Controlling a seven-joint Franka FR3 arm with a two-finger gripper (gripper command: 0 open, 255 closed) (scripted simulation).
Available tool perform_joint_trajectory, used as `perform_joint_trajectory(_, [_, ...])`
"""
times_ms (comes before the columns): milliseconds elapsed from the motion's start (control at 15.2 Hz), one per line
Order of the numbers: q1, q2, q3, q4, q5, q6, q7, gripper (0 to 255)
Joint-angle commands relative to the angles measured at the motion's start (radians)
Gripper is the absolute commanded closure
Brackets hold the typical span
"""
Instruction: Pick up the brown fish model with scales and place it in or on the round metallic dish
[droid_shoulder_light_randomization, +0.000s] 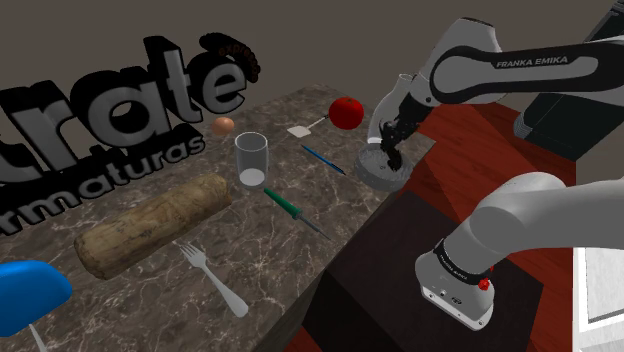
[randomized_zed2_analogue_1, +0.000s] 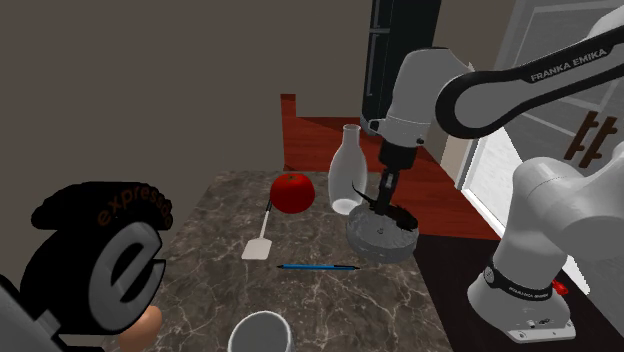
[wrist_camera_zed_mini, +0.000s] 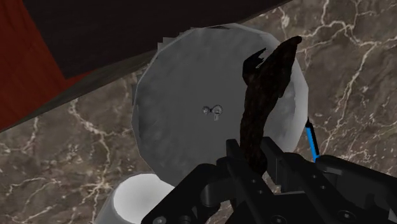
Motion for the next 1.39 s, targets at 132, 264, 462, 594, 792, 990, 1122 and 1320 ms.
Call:
perform_joint_trajectory(132, [0.003,0.031,-0.003,-0.039,0.005,0.070,-0.011,255])
perform_joint_trajectory(264, [0.005,0.047,-0.005,-0.056,0.008,0.103,-0.016,255])
perform_joint_trajectory(462, [0.005,0.047,-0.005,-0.056,0.008,0.103,-0.016,255])
perform_joint_trajectory(594, [0.005,0.047,-0.005,-0.056,0.008,0.103,-0.016,255])
perform_joint_trajectory(792, [0.005,0.047,-0.005,-0.056,0.008,0.103,-0.016,0])
perform_joint_trajectory(990, [0.005,0.047,-0.005,-0.056,0.008,0.103,-0.016,0])
perform_joint_trajectory(1122, [0.005,0.047,-0.005,-0.056,0.008,0.103,-0.016,0])
perform_joint_trajectory(1320, [-0.011,-0.026,-0.009,0.007,-0.010,-0.034,-0.009,0])
